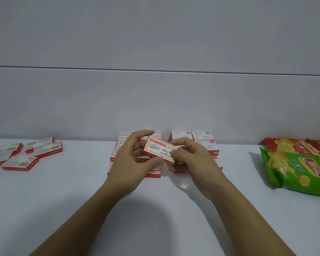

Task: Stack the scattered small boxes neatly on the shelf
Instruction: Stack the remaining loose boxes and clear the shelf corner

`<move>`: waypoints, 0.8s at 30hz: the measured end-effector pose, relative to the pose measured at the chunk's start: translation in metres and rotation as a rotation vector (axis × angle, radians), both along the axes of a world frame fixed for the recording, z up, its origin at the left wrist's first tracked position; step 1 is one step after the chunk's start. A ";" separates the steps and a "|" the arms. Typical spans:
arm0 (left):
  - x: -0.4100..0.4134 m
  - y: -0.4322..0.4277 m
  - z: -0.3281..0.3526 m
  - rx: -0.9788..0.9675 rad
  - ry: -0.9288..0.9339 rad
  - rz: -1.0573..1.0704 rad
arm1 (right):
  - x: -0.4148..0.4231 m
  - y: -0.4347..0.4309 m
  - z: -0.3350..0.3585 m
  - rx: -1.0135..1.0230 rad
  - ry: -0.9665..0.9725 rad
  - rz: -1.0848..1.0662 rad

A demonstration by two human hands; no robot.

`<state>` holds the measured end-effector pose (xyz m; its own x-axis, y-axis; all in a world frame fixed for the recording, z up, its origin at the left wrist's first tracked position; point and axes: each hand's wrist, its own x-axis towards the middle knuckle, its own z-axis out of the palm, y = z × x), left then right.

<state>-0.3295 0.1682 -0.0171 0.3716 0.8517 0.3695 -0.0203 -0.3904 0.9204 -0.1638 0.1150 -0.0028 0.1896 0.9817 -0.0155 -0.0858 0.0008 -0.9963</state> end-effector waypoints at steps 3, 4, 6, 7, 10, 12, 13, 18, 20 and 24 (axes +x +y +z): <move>0.000 0.001 0.000 -0.017 -0.042 -0.011 | 0.000 -0.001 0.001 0.010 -0.020 0.107; 0.001 0.000 0.000 -0.020 -0.044 -0.012 | -0.001 -0.002 0.002 0.019 -0.026 0.134; 0.002 -0.001 0.000 -0.030 -0.045 -0.012 | -0.001 -0.003 0.003 0.037 -0.017 0.153; 0.003 0.000 0.000 -0.040 -0.047 -0.015 | -0.002 -0.003 0.004 0.042 -0.006 0.154; 0.002 0.001 -0.001 -0.094 -0.069 -0.026 | -0.005 -0.004 0.004 0.049 0.039 0.206; 0.002 0.001 -0.001 -0.121 -0.091 -0.027 | -0.003 -0.006 0.004 0.055 0.050 0.246; 0.002 0.002 -0.001 -0.125 -0.101 -0.028 | -0.001 -0.006 0.004 0.059 0.049 0.255; 0.003 0.002 -0.001 -0.085 -0.093 -0.044 | 0.000 -0.005 0.002 0.080 0.034 0.183; 0.005 0.000 -0.002 -0.069 -0.058 -0.071 | -0.004 -0.004 0.000 0.082 0.042 0.077; 0.007 -0.002 -0.005 -0.029 0.046 -0.135 | -0.007 -0.001 -0.006 0.090 -0.005 -0.088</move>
<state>-0.3224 0.1663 -0.0225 0.4997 0.8029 0.3251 -0.0286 -0.3599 0.9326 -0.1712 0.1138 -0.0084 0.2745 0.9588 0.0732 -0.0765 0.0977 -0.9923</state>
